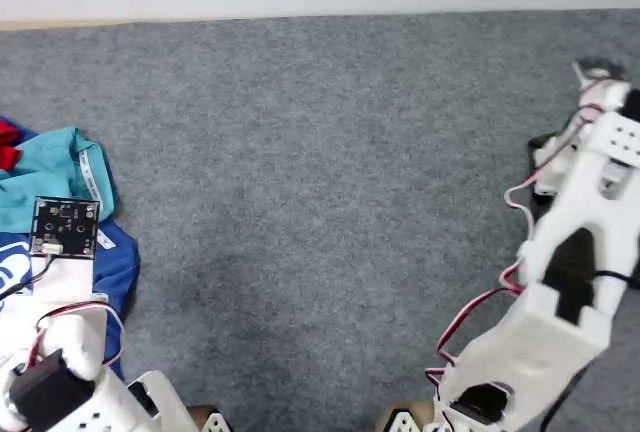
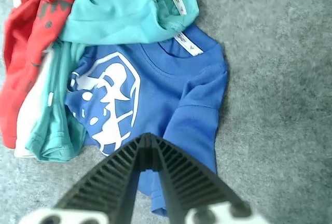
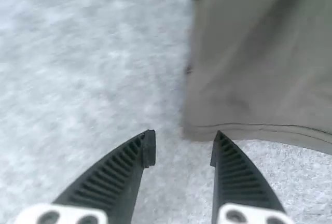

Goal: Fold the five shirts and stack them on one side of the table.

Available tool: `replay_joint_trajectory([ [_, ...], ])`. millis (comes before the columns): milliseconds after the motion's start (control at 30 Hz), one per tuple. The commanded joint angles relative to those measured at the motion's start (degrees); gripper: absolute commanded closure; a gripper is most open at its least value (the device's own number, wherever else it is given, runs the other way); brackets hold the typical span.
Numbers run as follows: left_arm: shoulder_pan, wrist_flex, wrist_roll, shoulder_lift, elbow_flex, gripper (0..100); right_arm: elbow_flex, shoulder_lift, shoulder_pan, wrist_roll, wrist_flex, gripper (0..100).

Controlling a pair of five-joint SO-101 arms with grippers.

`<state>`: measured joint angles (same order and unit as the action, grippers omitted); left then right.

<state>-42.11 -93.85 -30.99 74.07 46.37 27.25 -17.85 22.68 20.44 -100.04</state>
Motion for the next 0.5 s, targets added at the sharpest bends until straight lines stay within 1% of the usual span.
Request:
replay_joint_trajectory([
  [0,-0.26,-1.93,-0.53,-0.35,-4.09,100,1.49,9.01,-3.12,-0.7,-2.77,81.2],
  [67,-0.26,-1.93,-0.53,-1.41,-4.97,100,-0.88,13.14,-3.12,-2.11,-2.77,81.2],
  [167,-0.26,-1.67,-0.53,-6.95,-7.52,100,-6.95,19.38,-3.12,-2.73,-2.68,81.2],
  [333,-0.26,0.35,-0.35,-23.56,-19.03,99,-19.69,28.97,-3.03,-2.55,-2.51,81.2],
  [467,-0.35,-0.97,-0.35,-38.86,-29.85,98,-28.31,35.56,-3.03,-2.55,-2.42,81.2],
])
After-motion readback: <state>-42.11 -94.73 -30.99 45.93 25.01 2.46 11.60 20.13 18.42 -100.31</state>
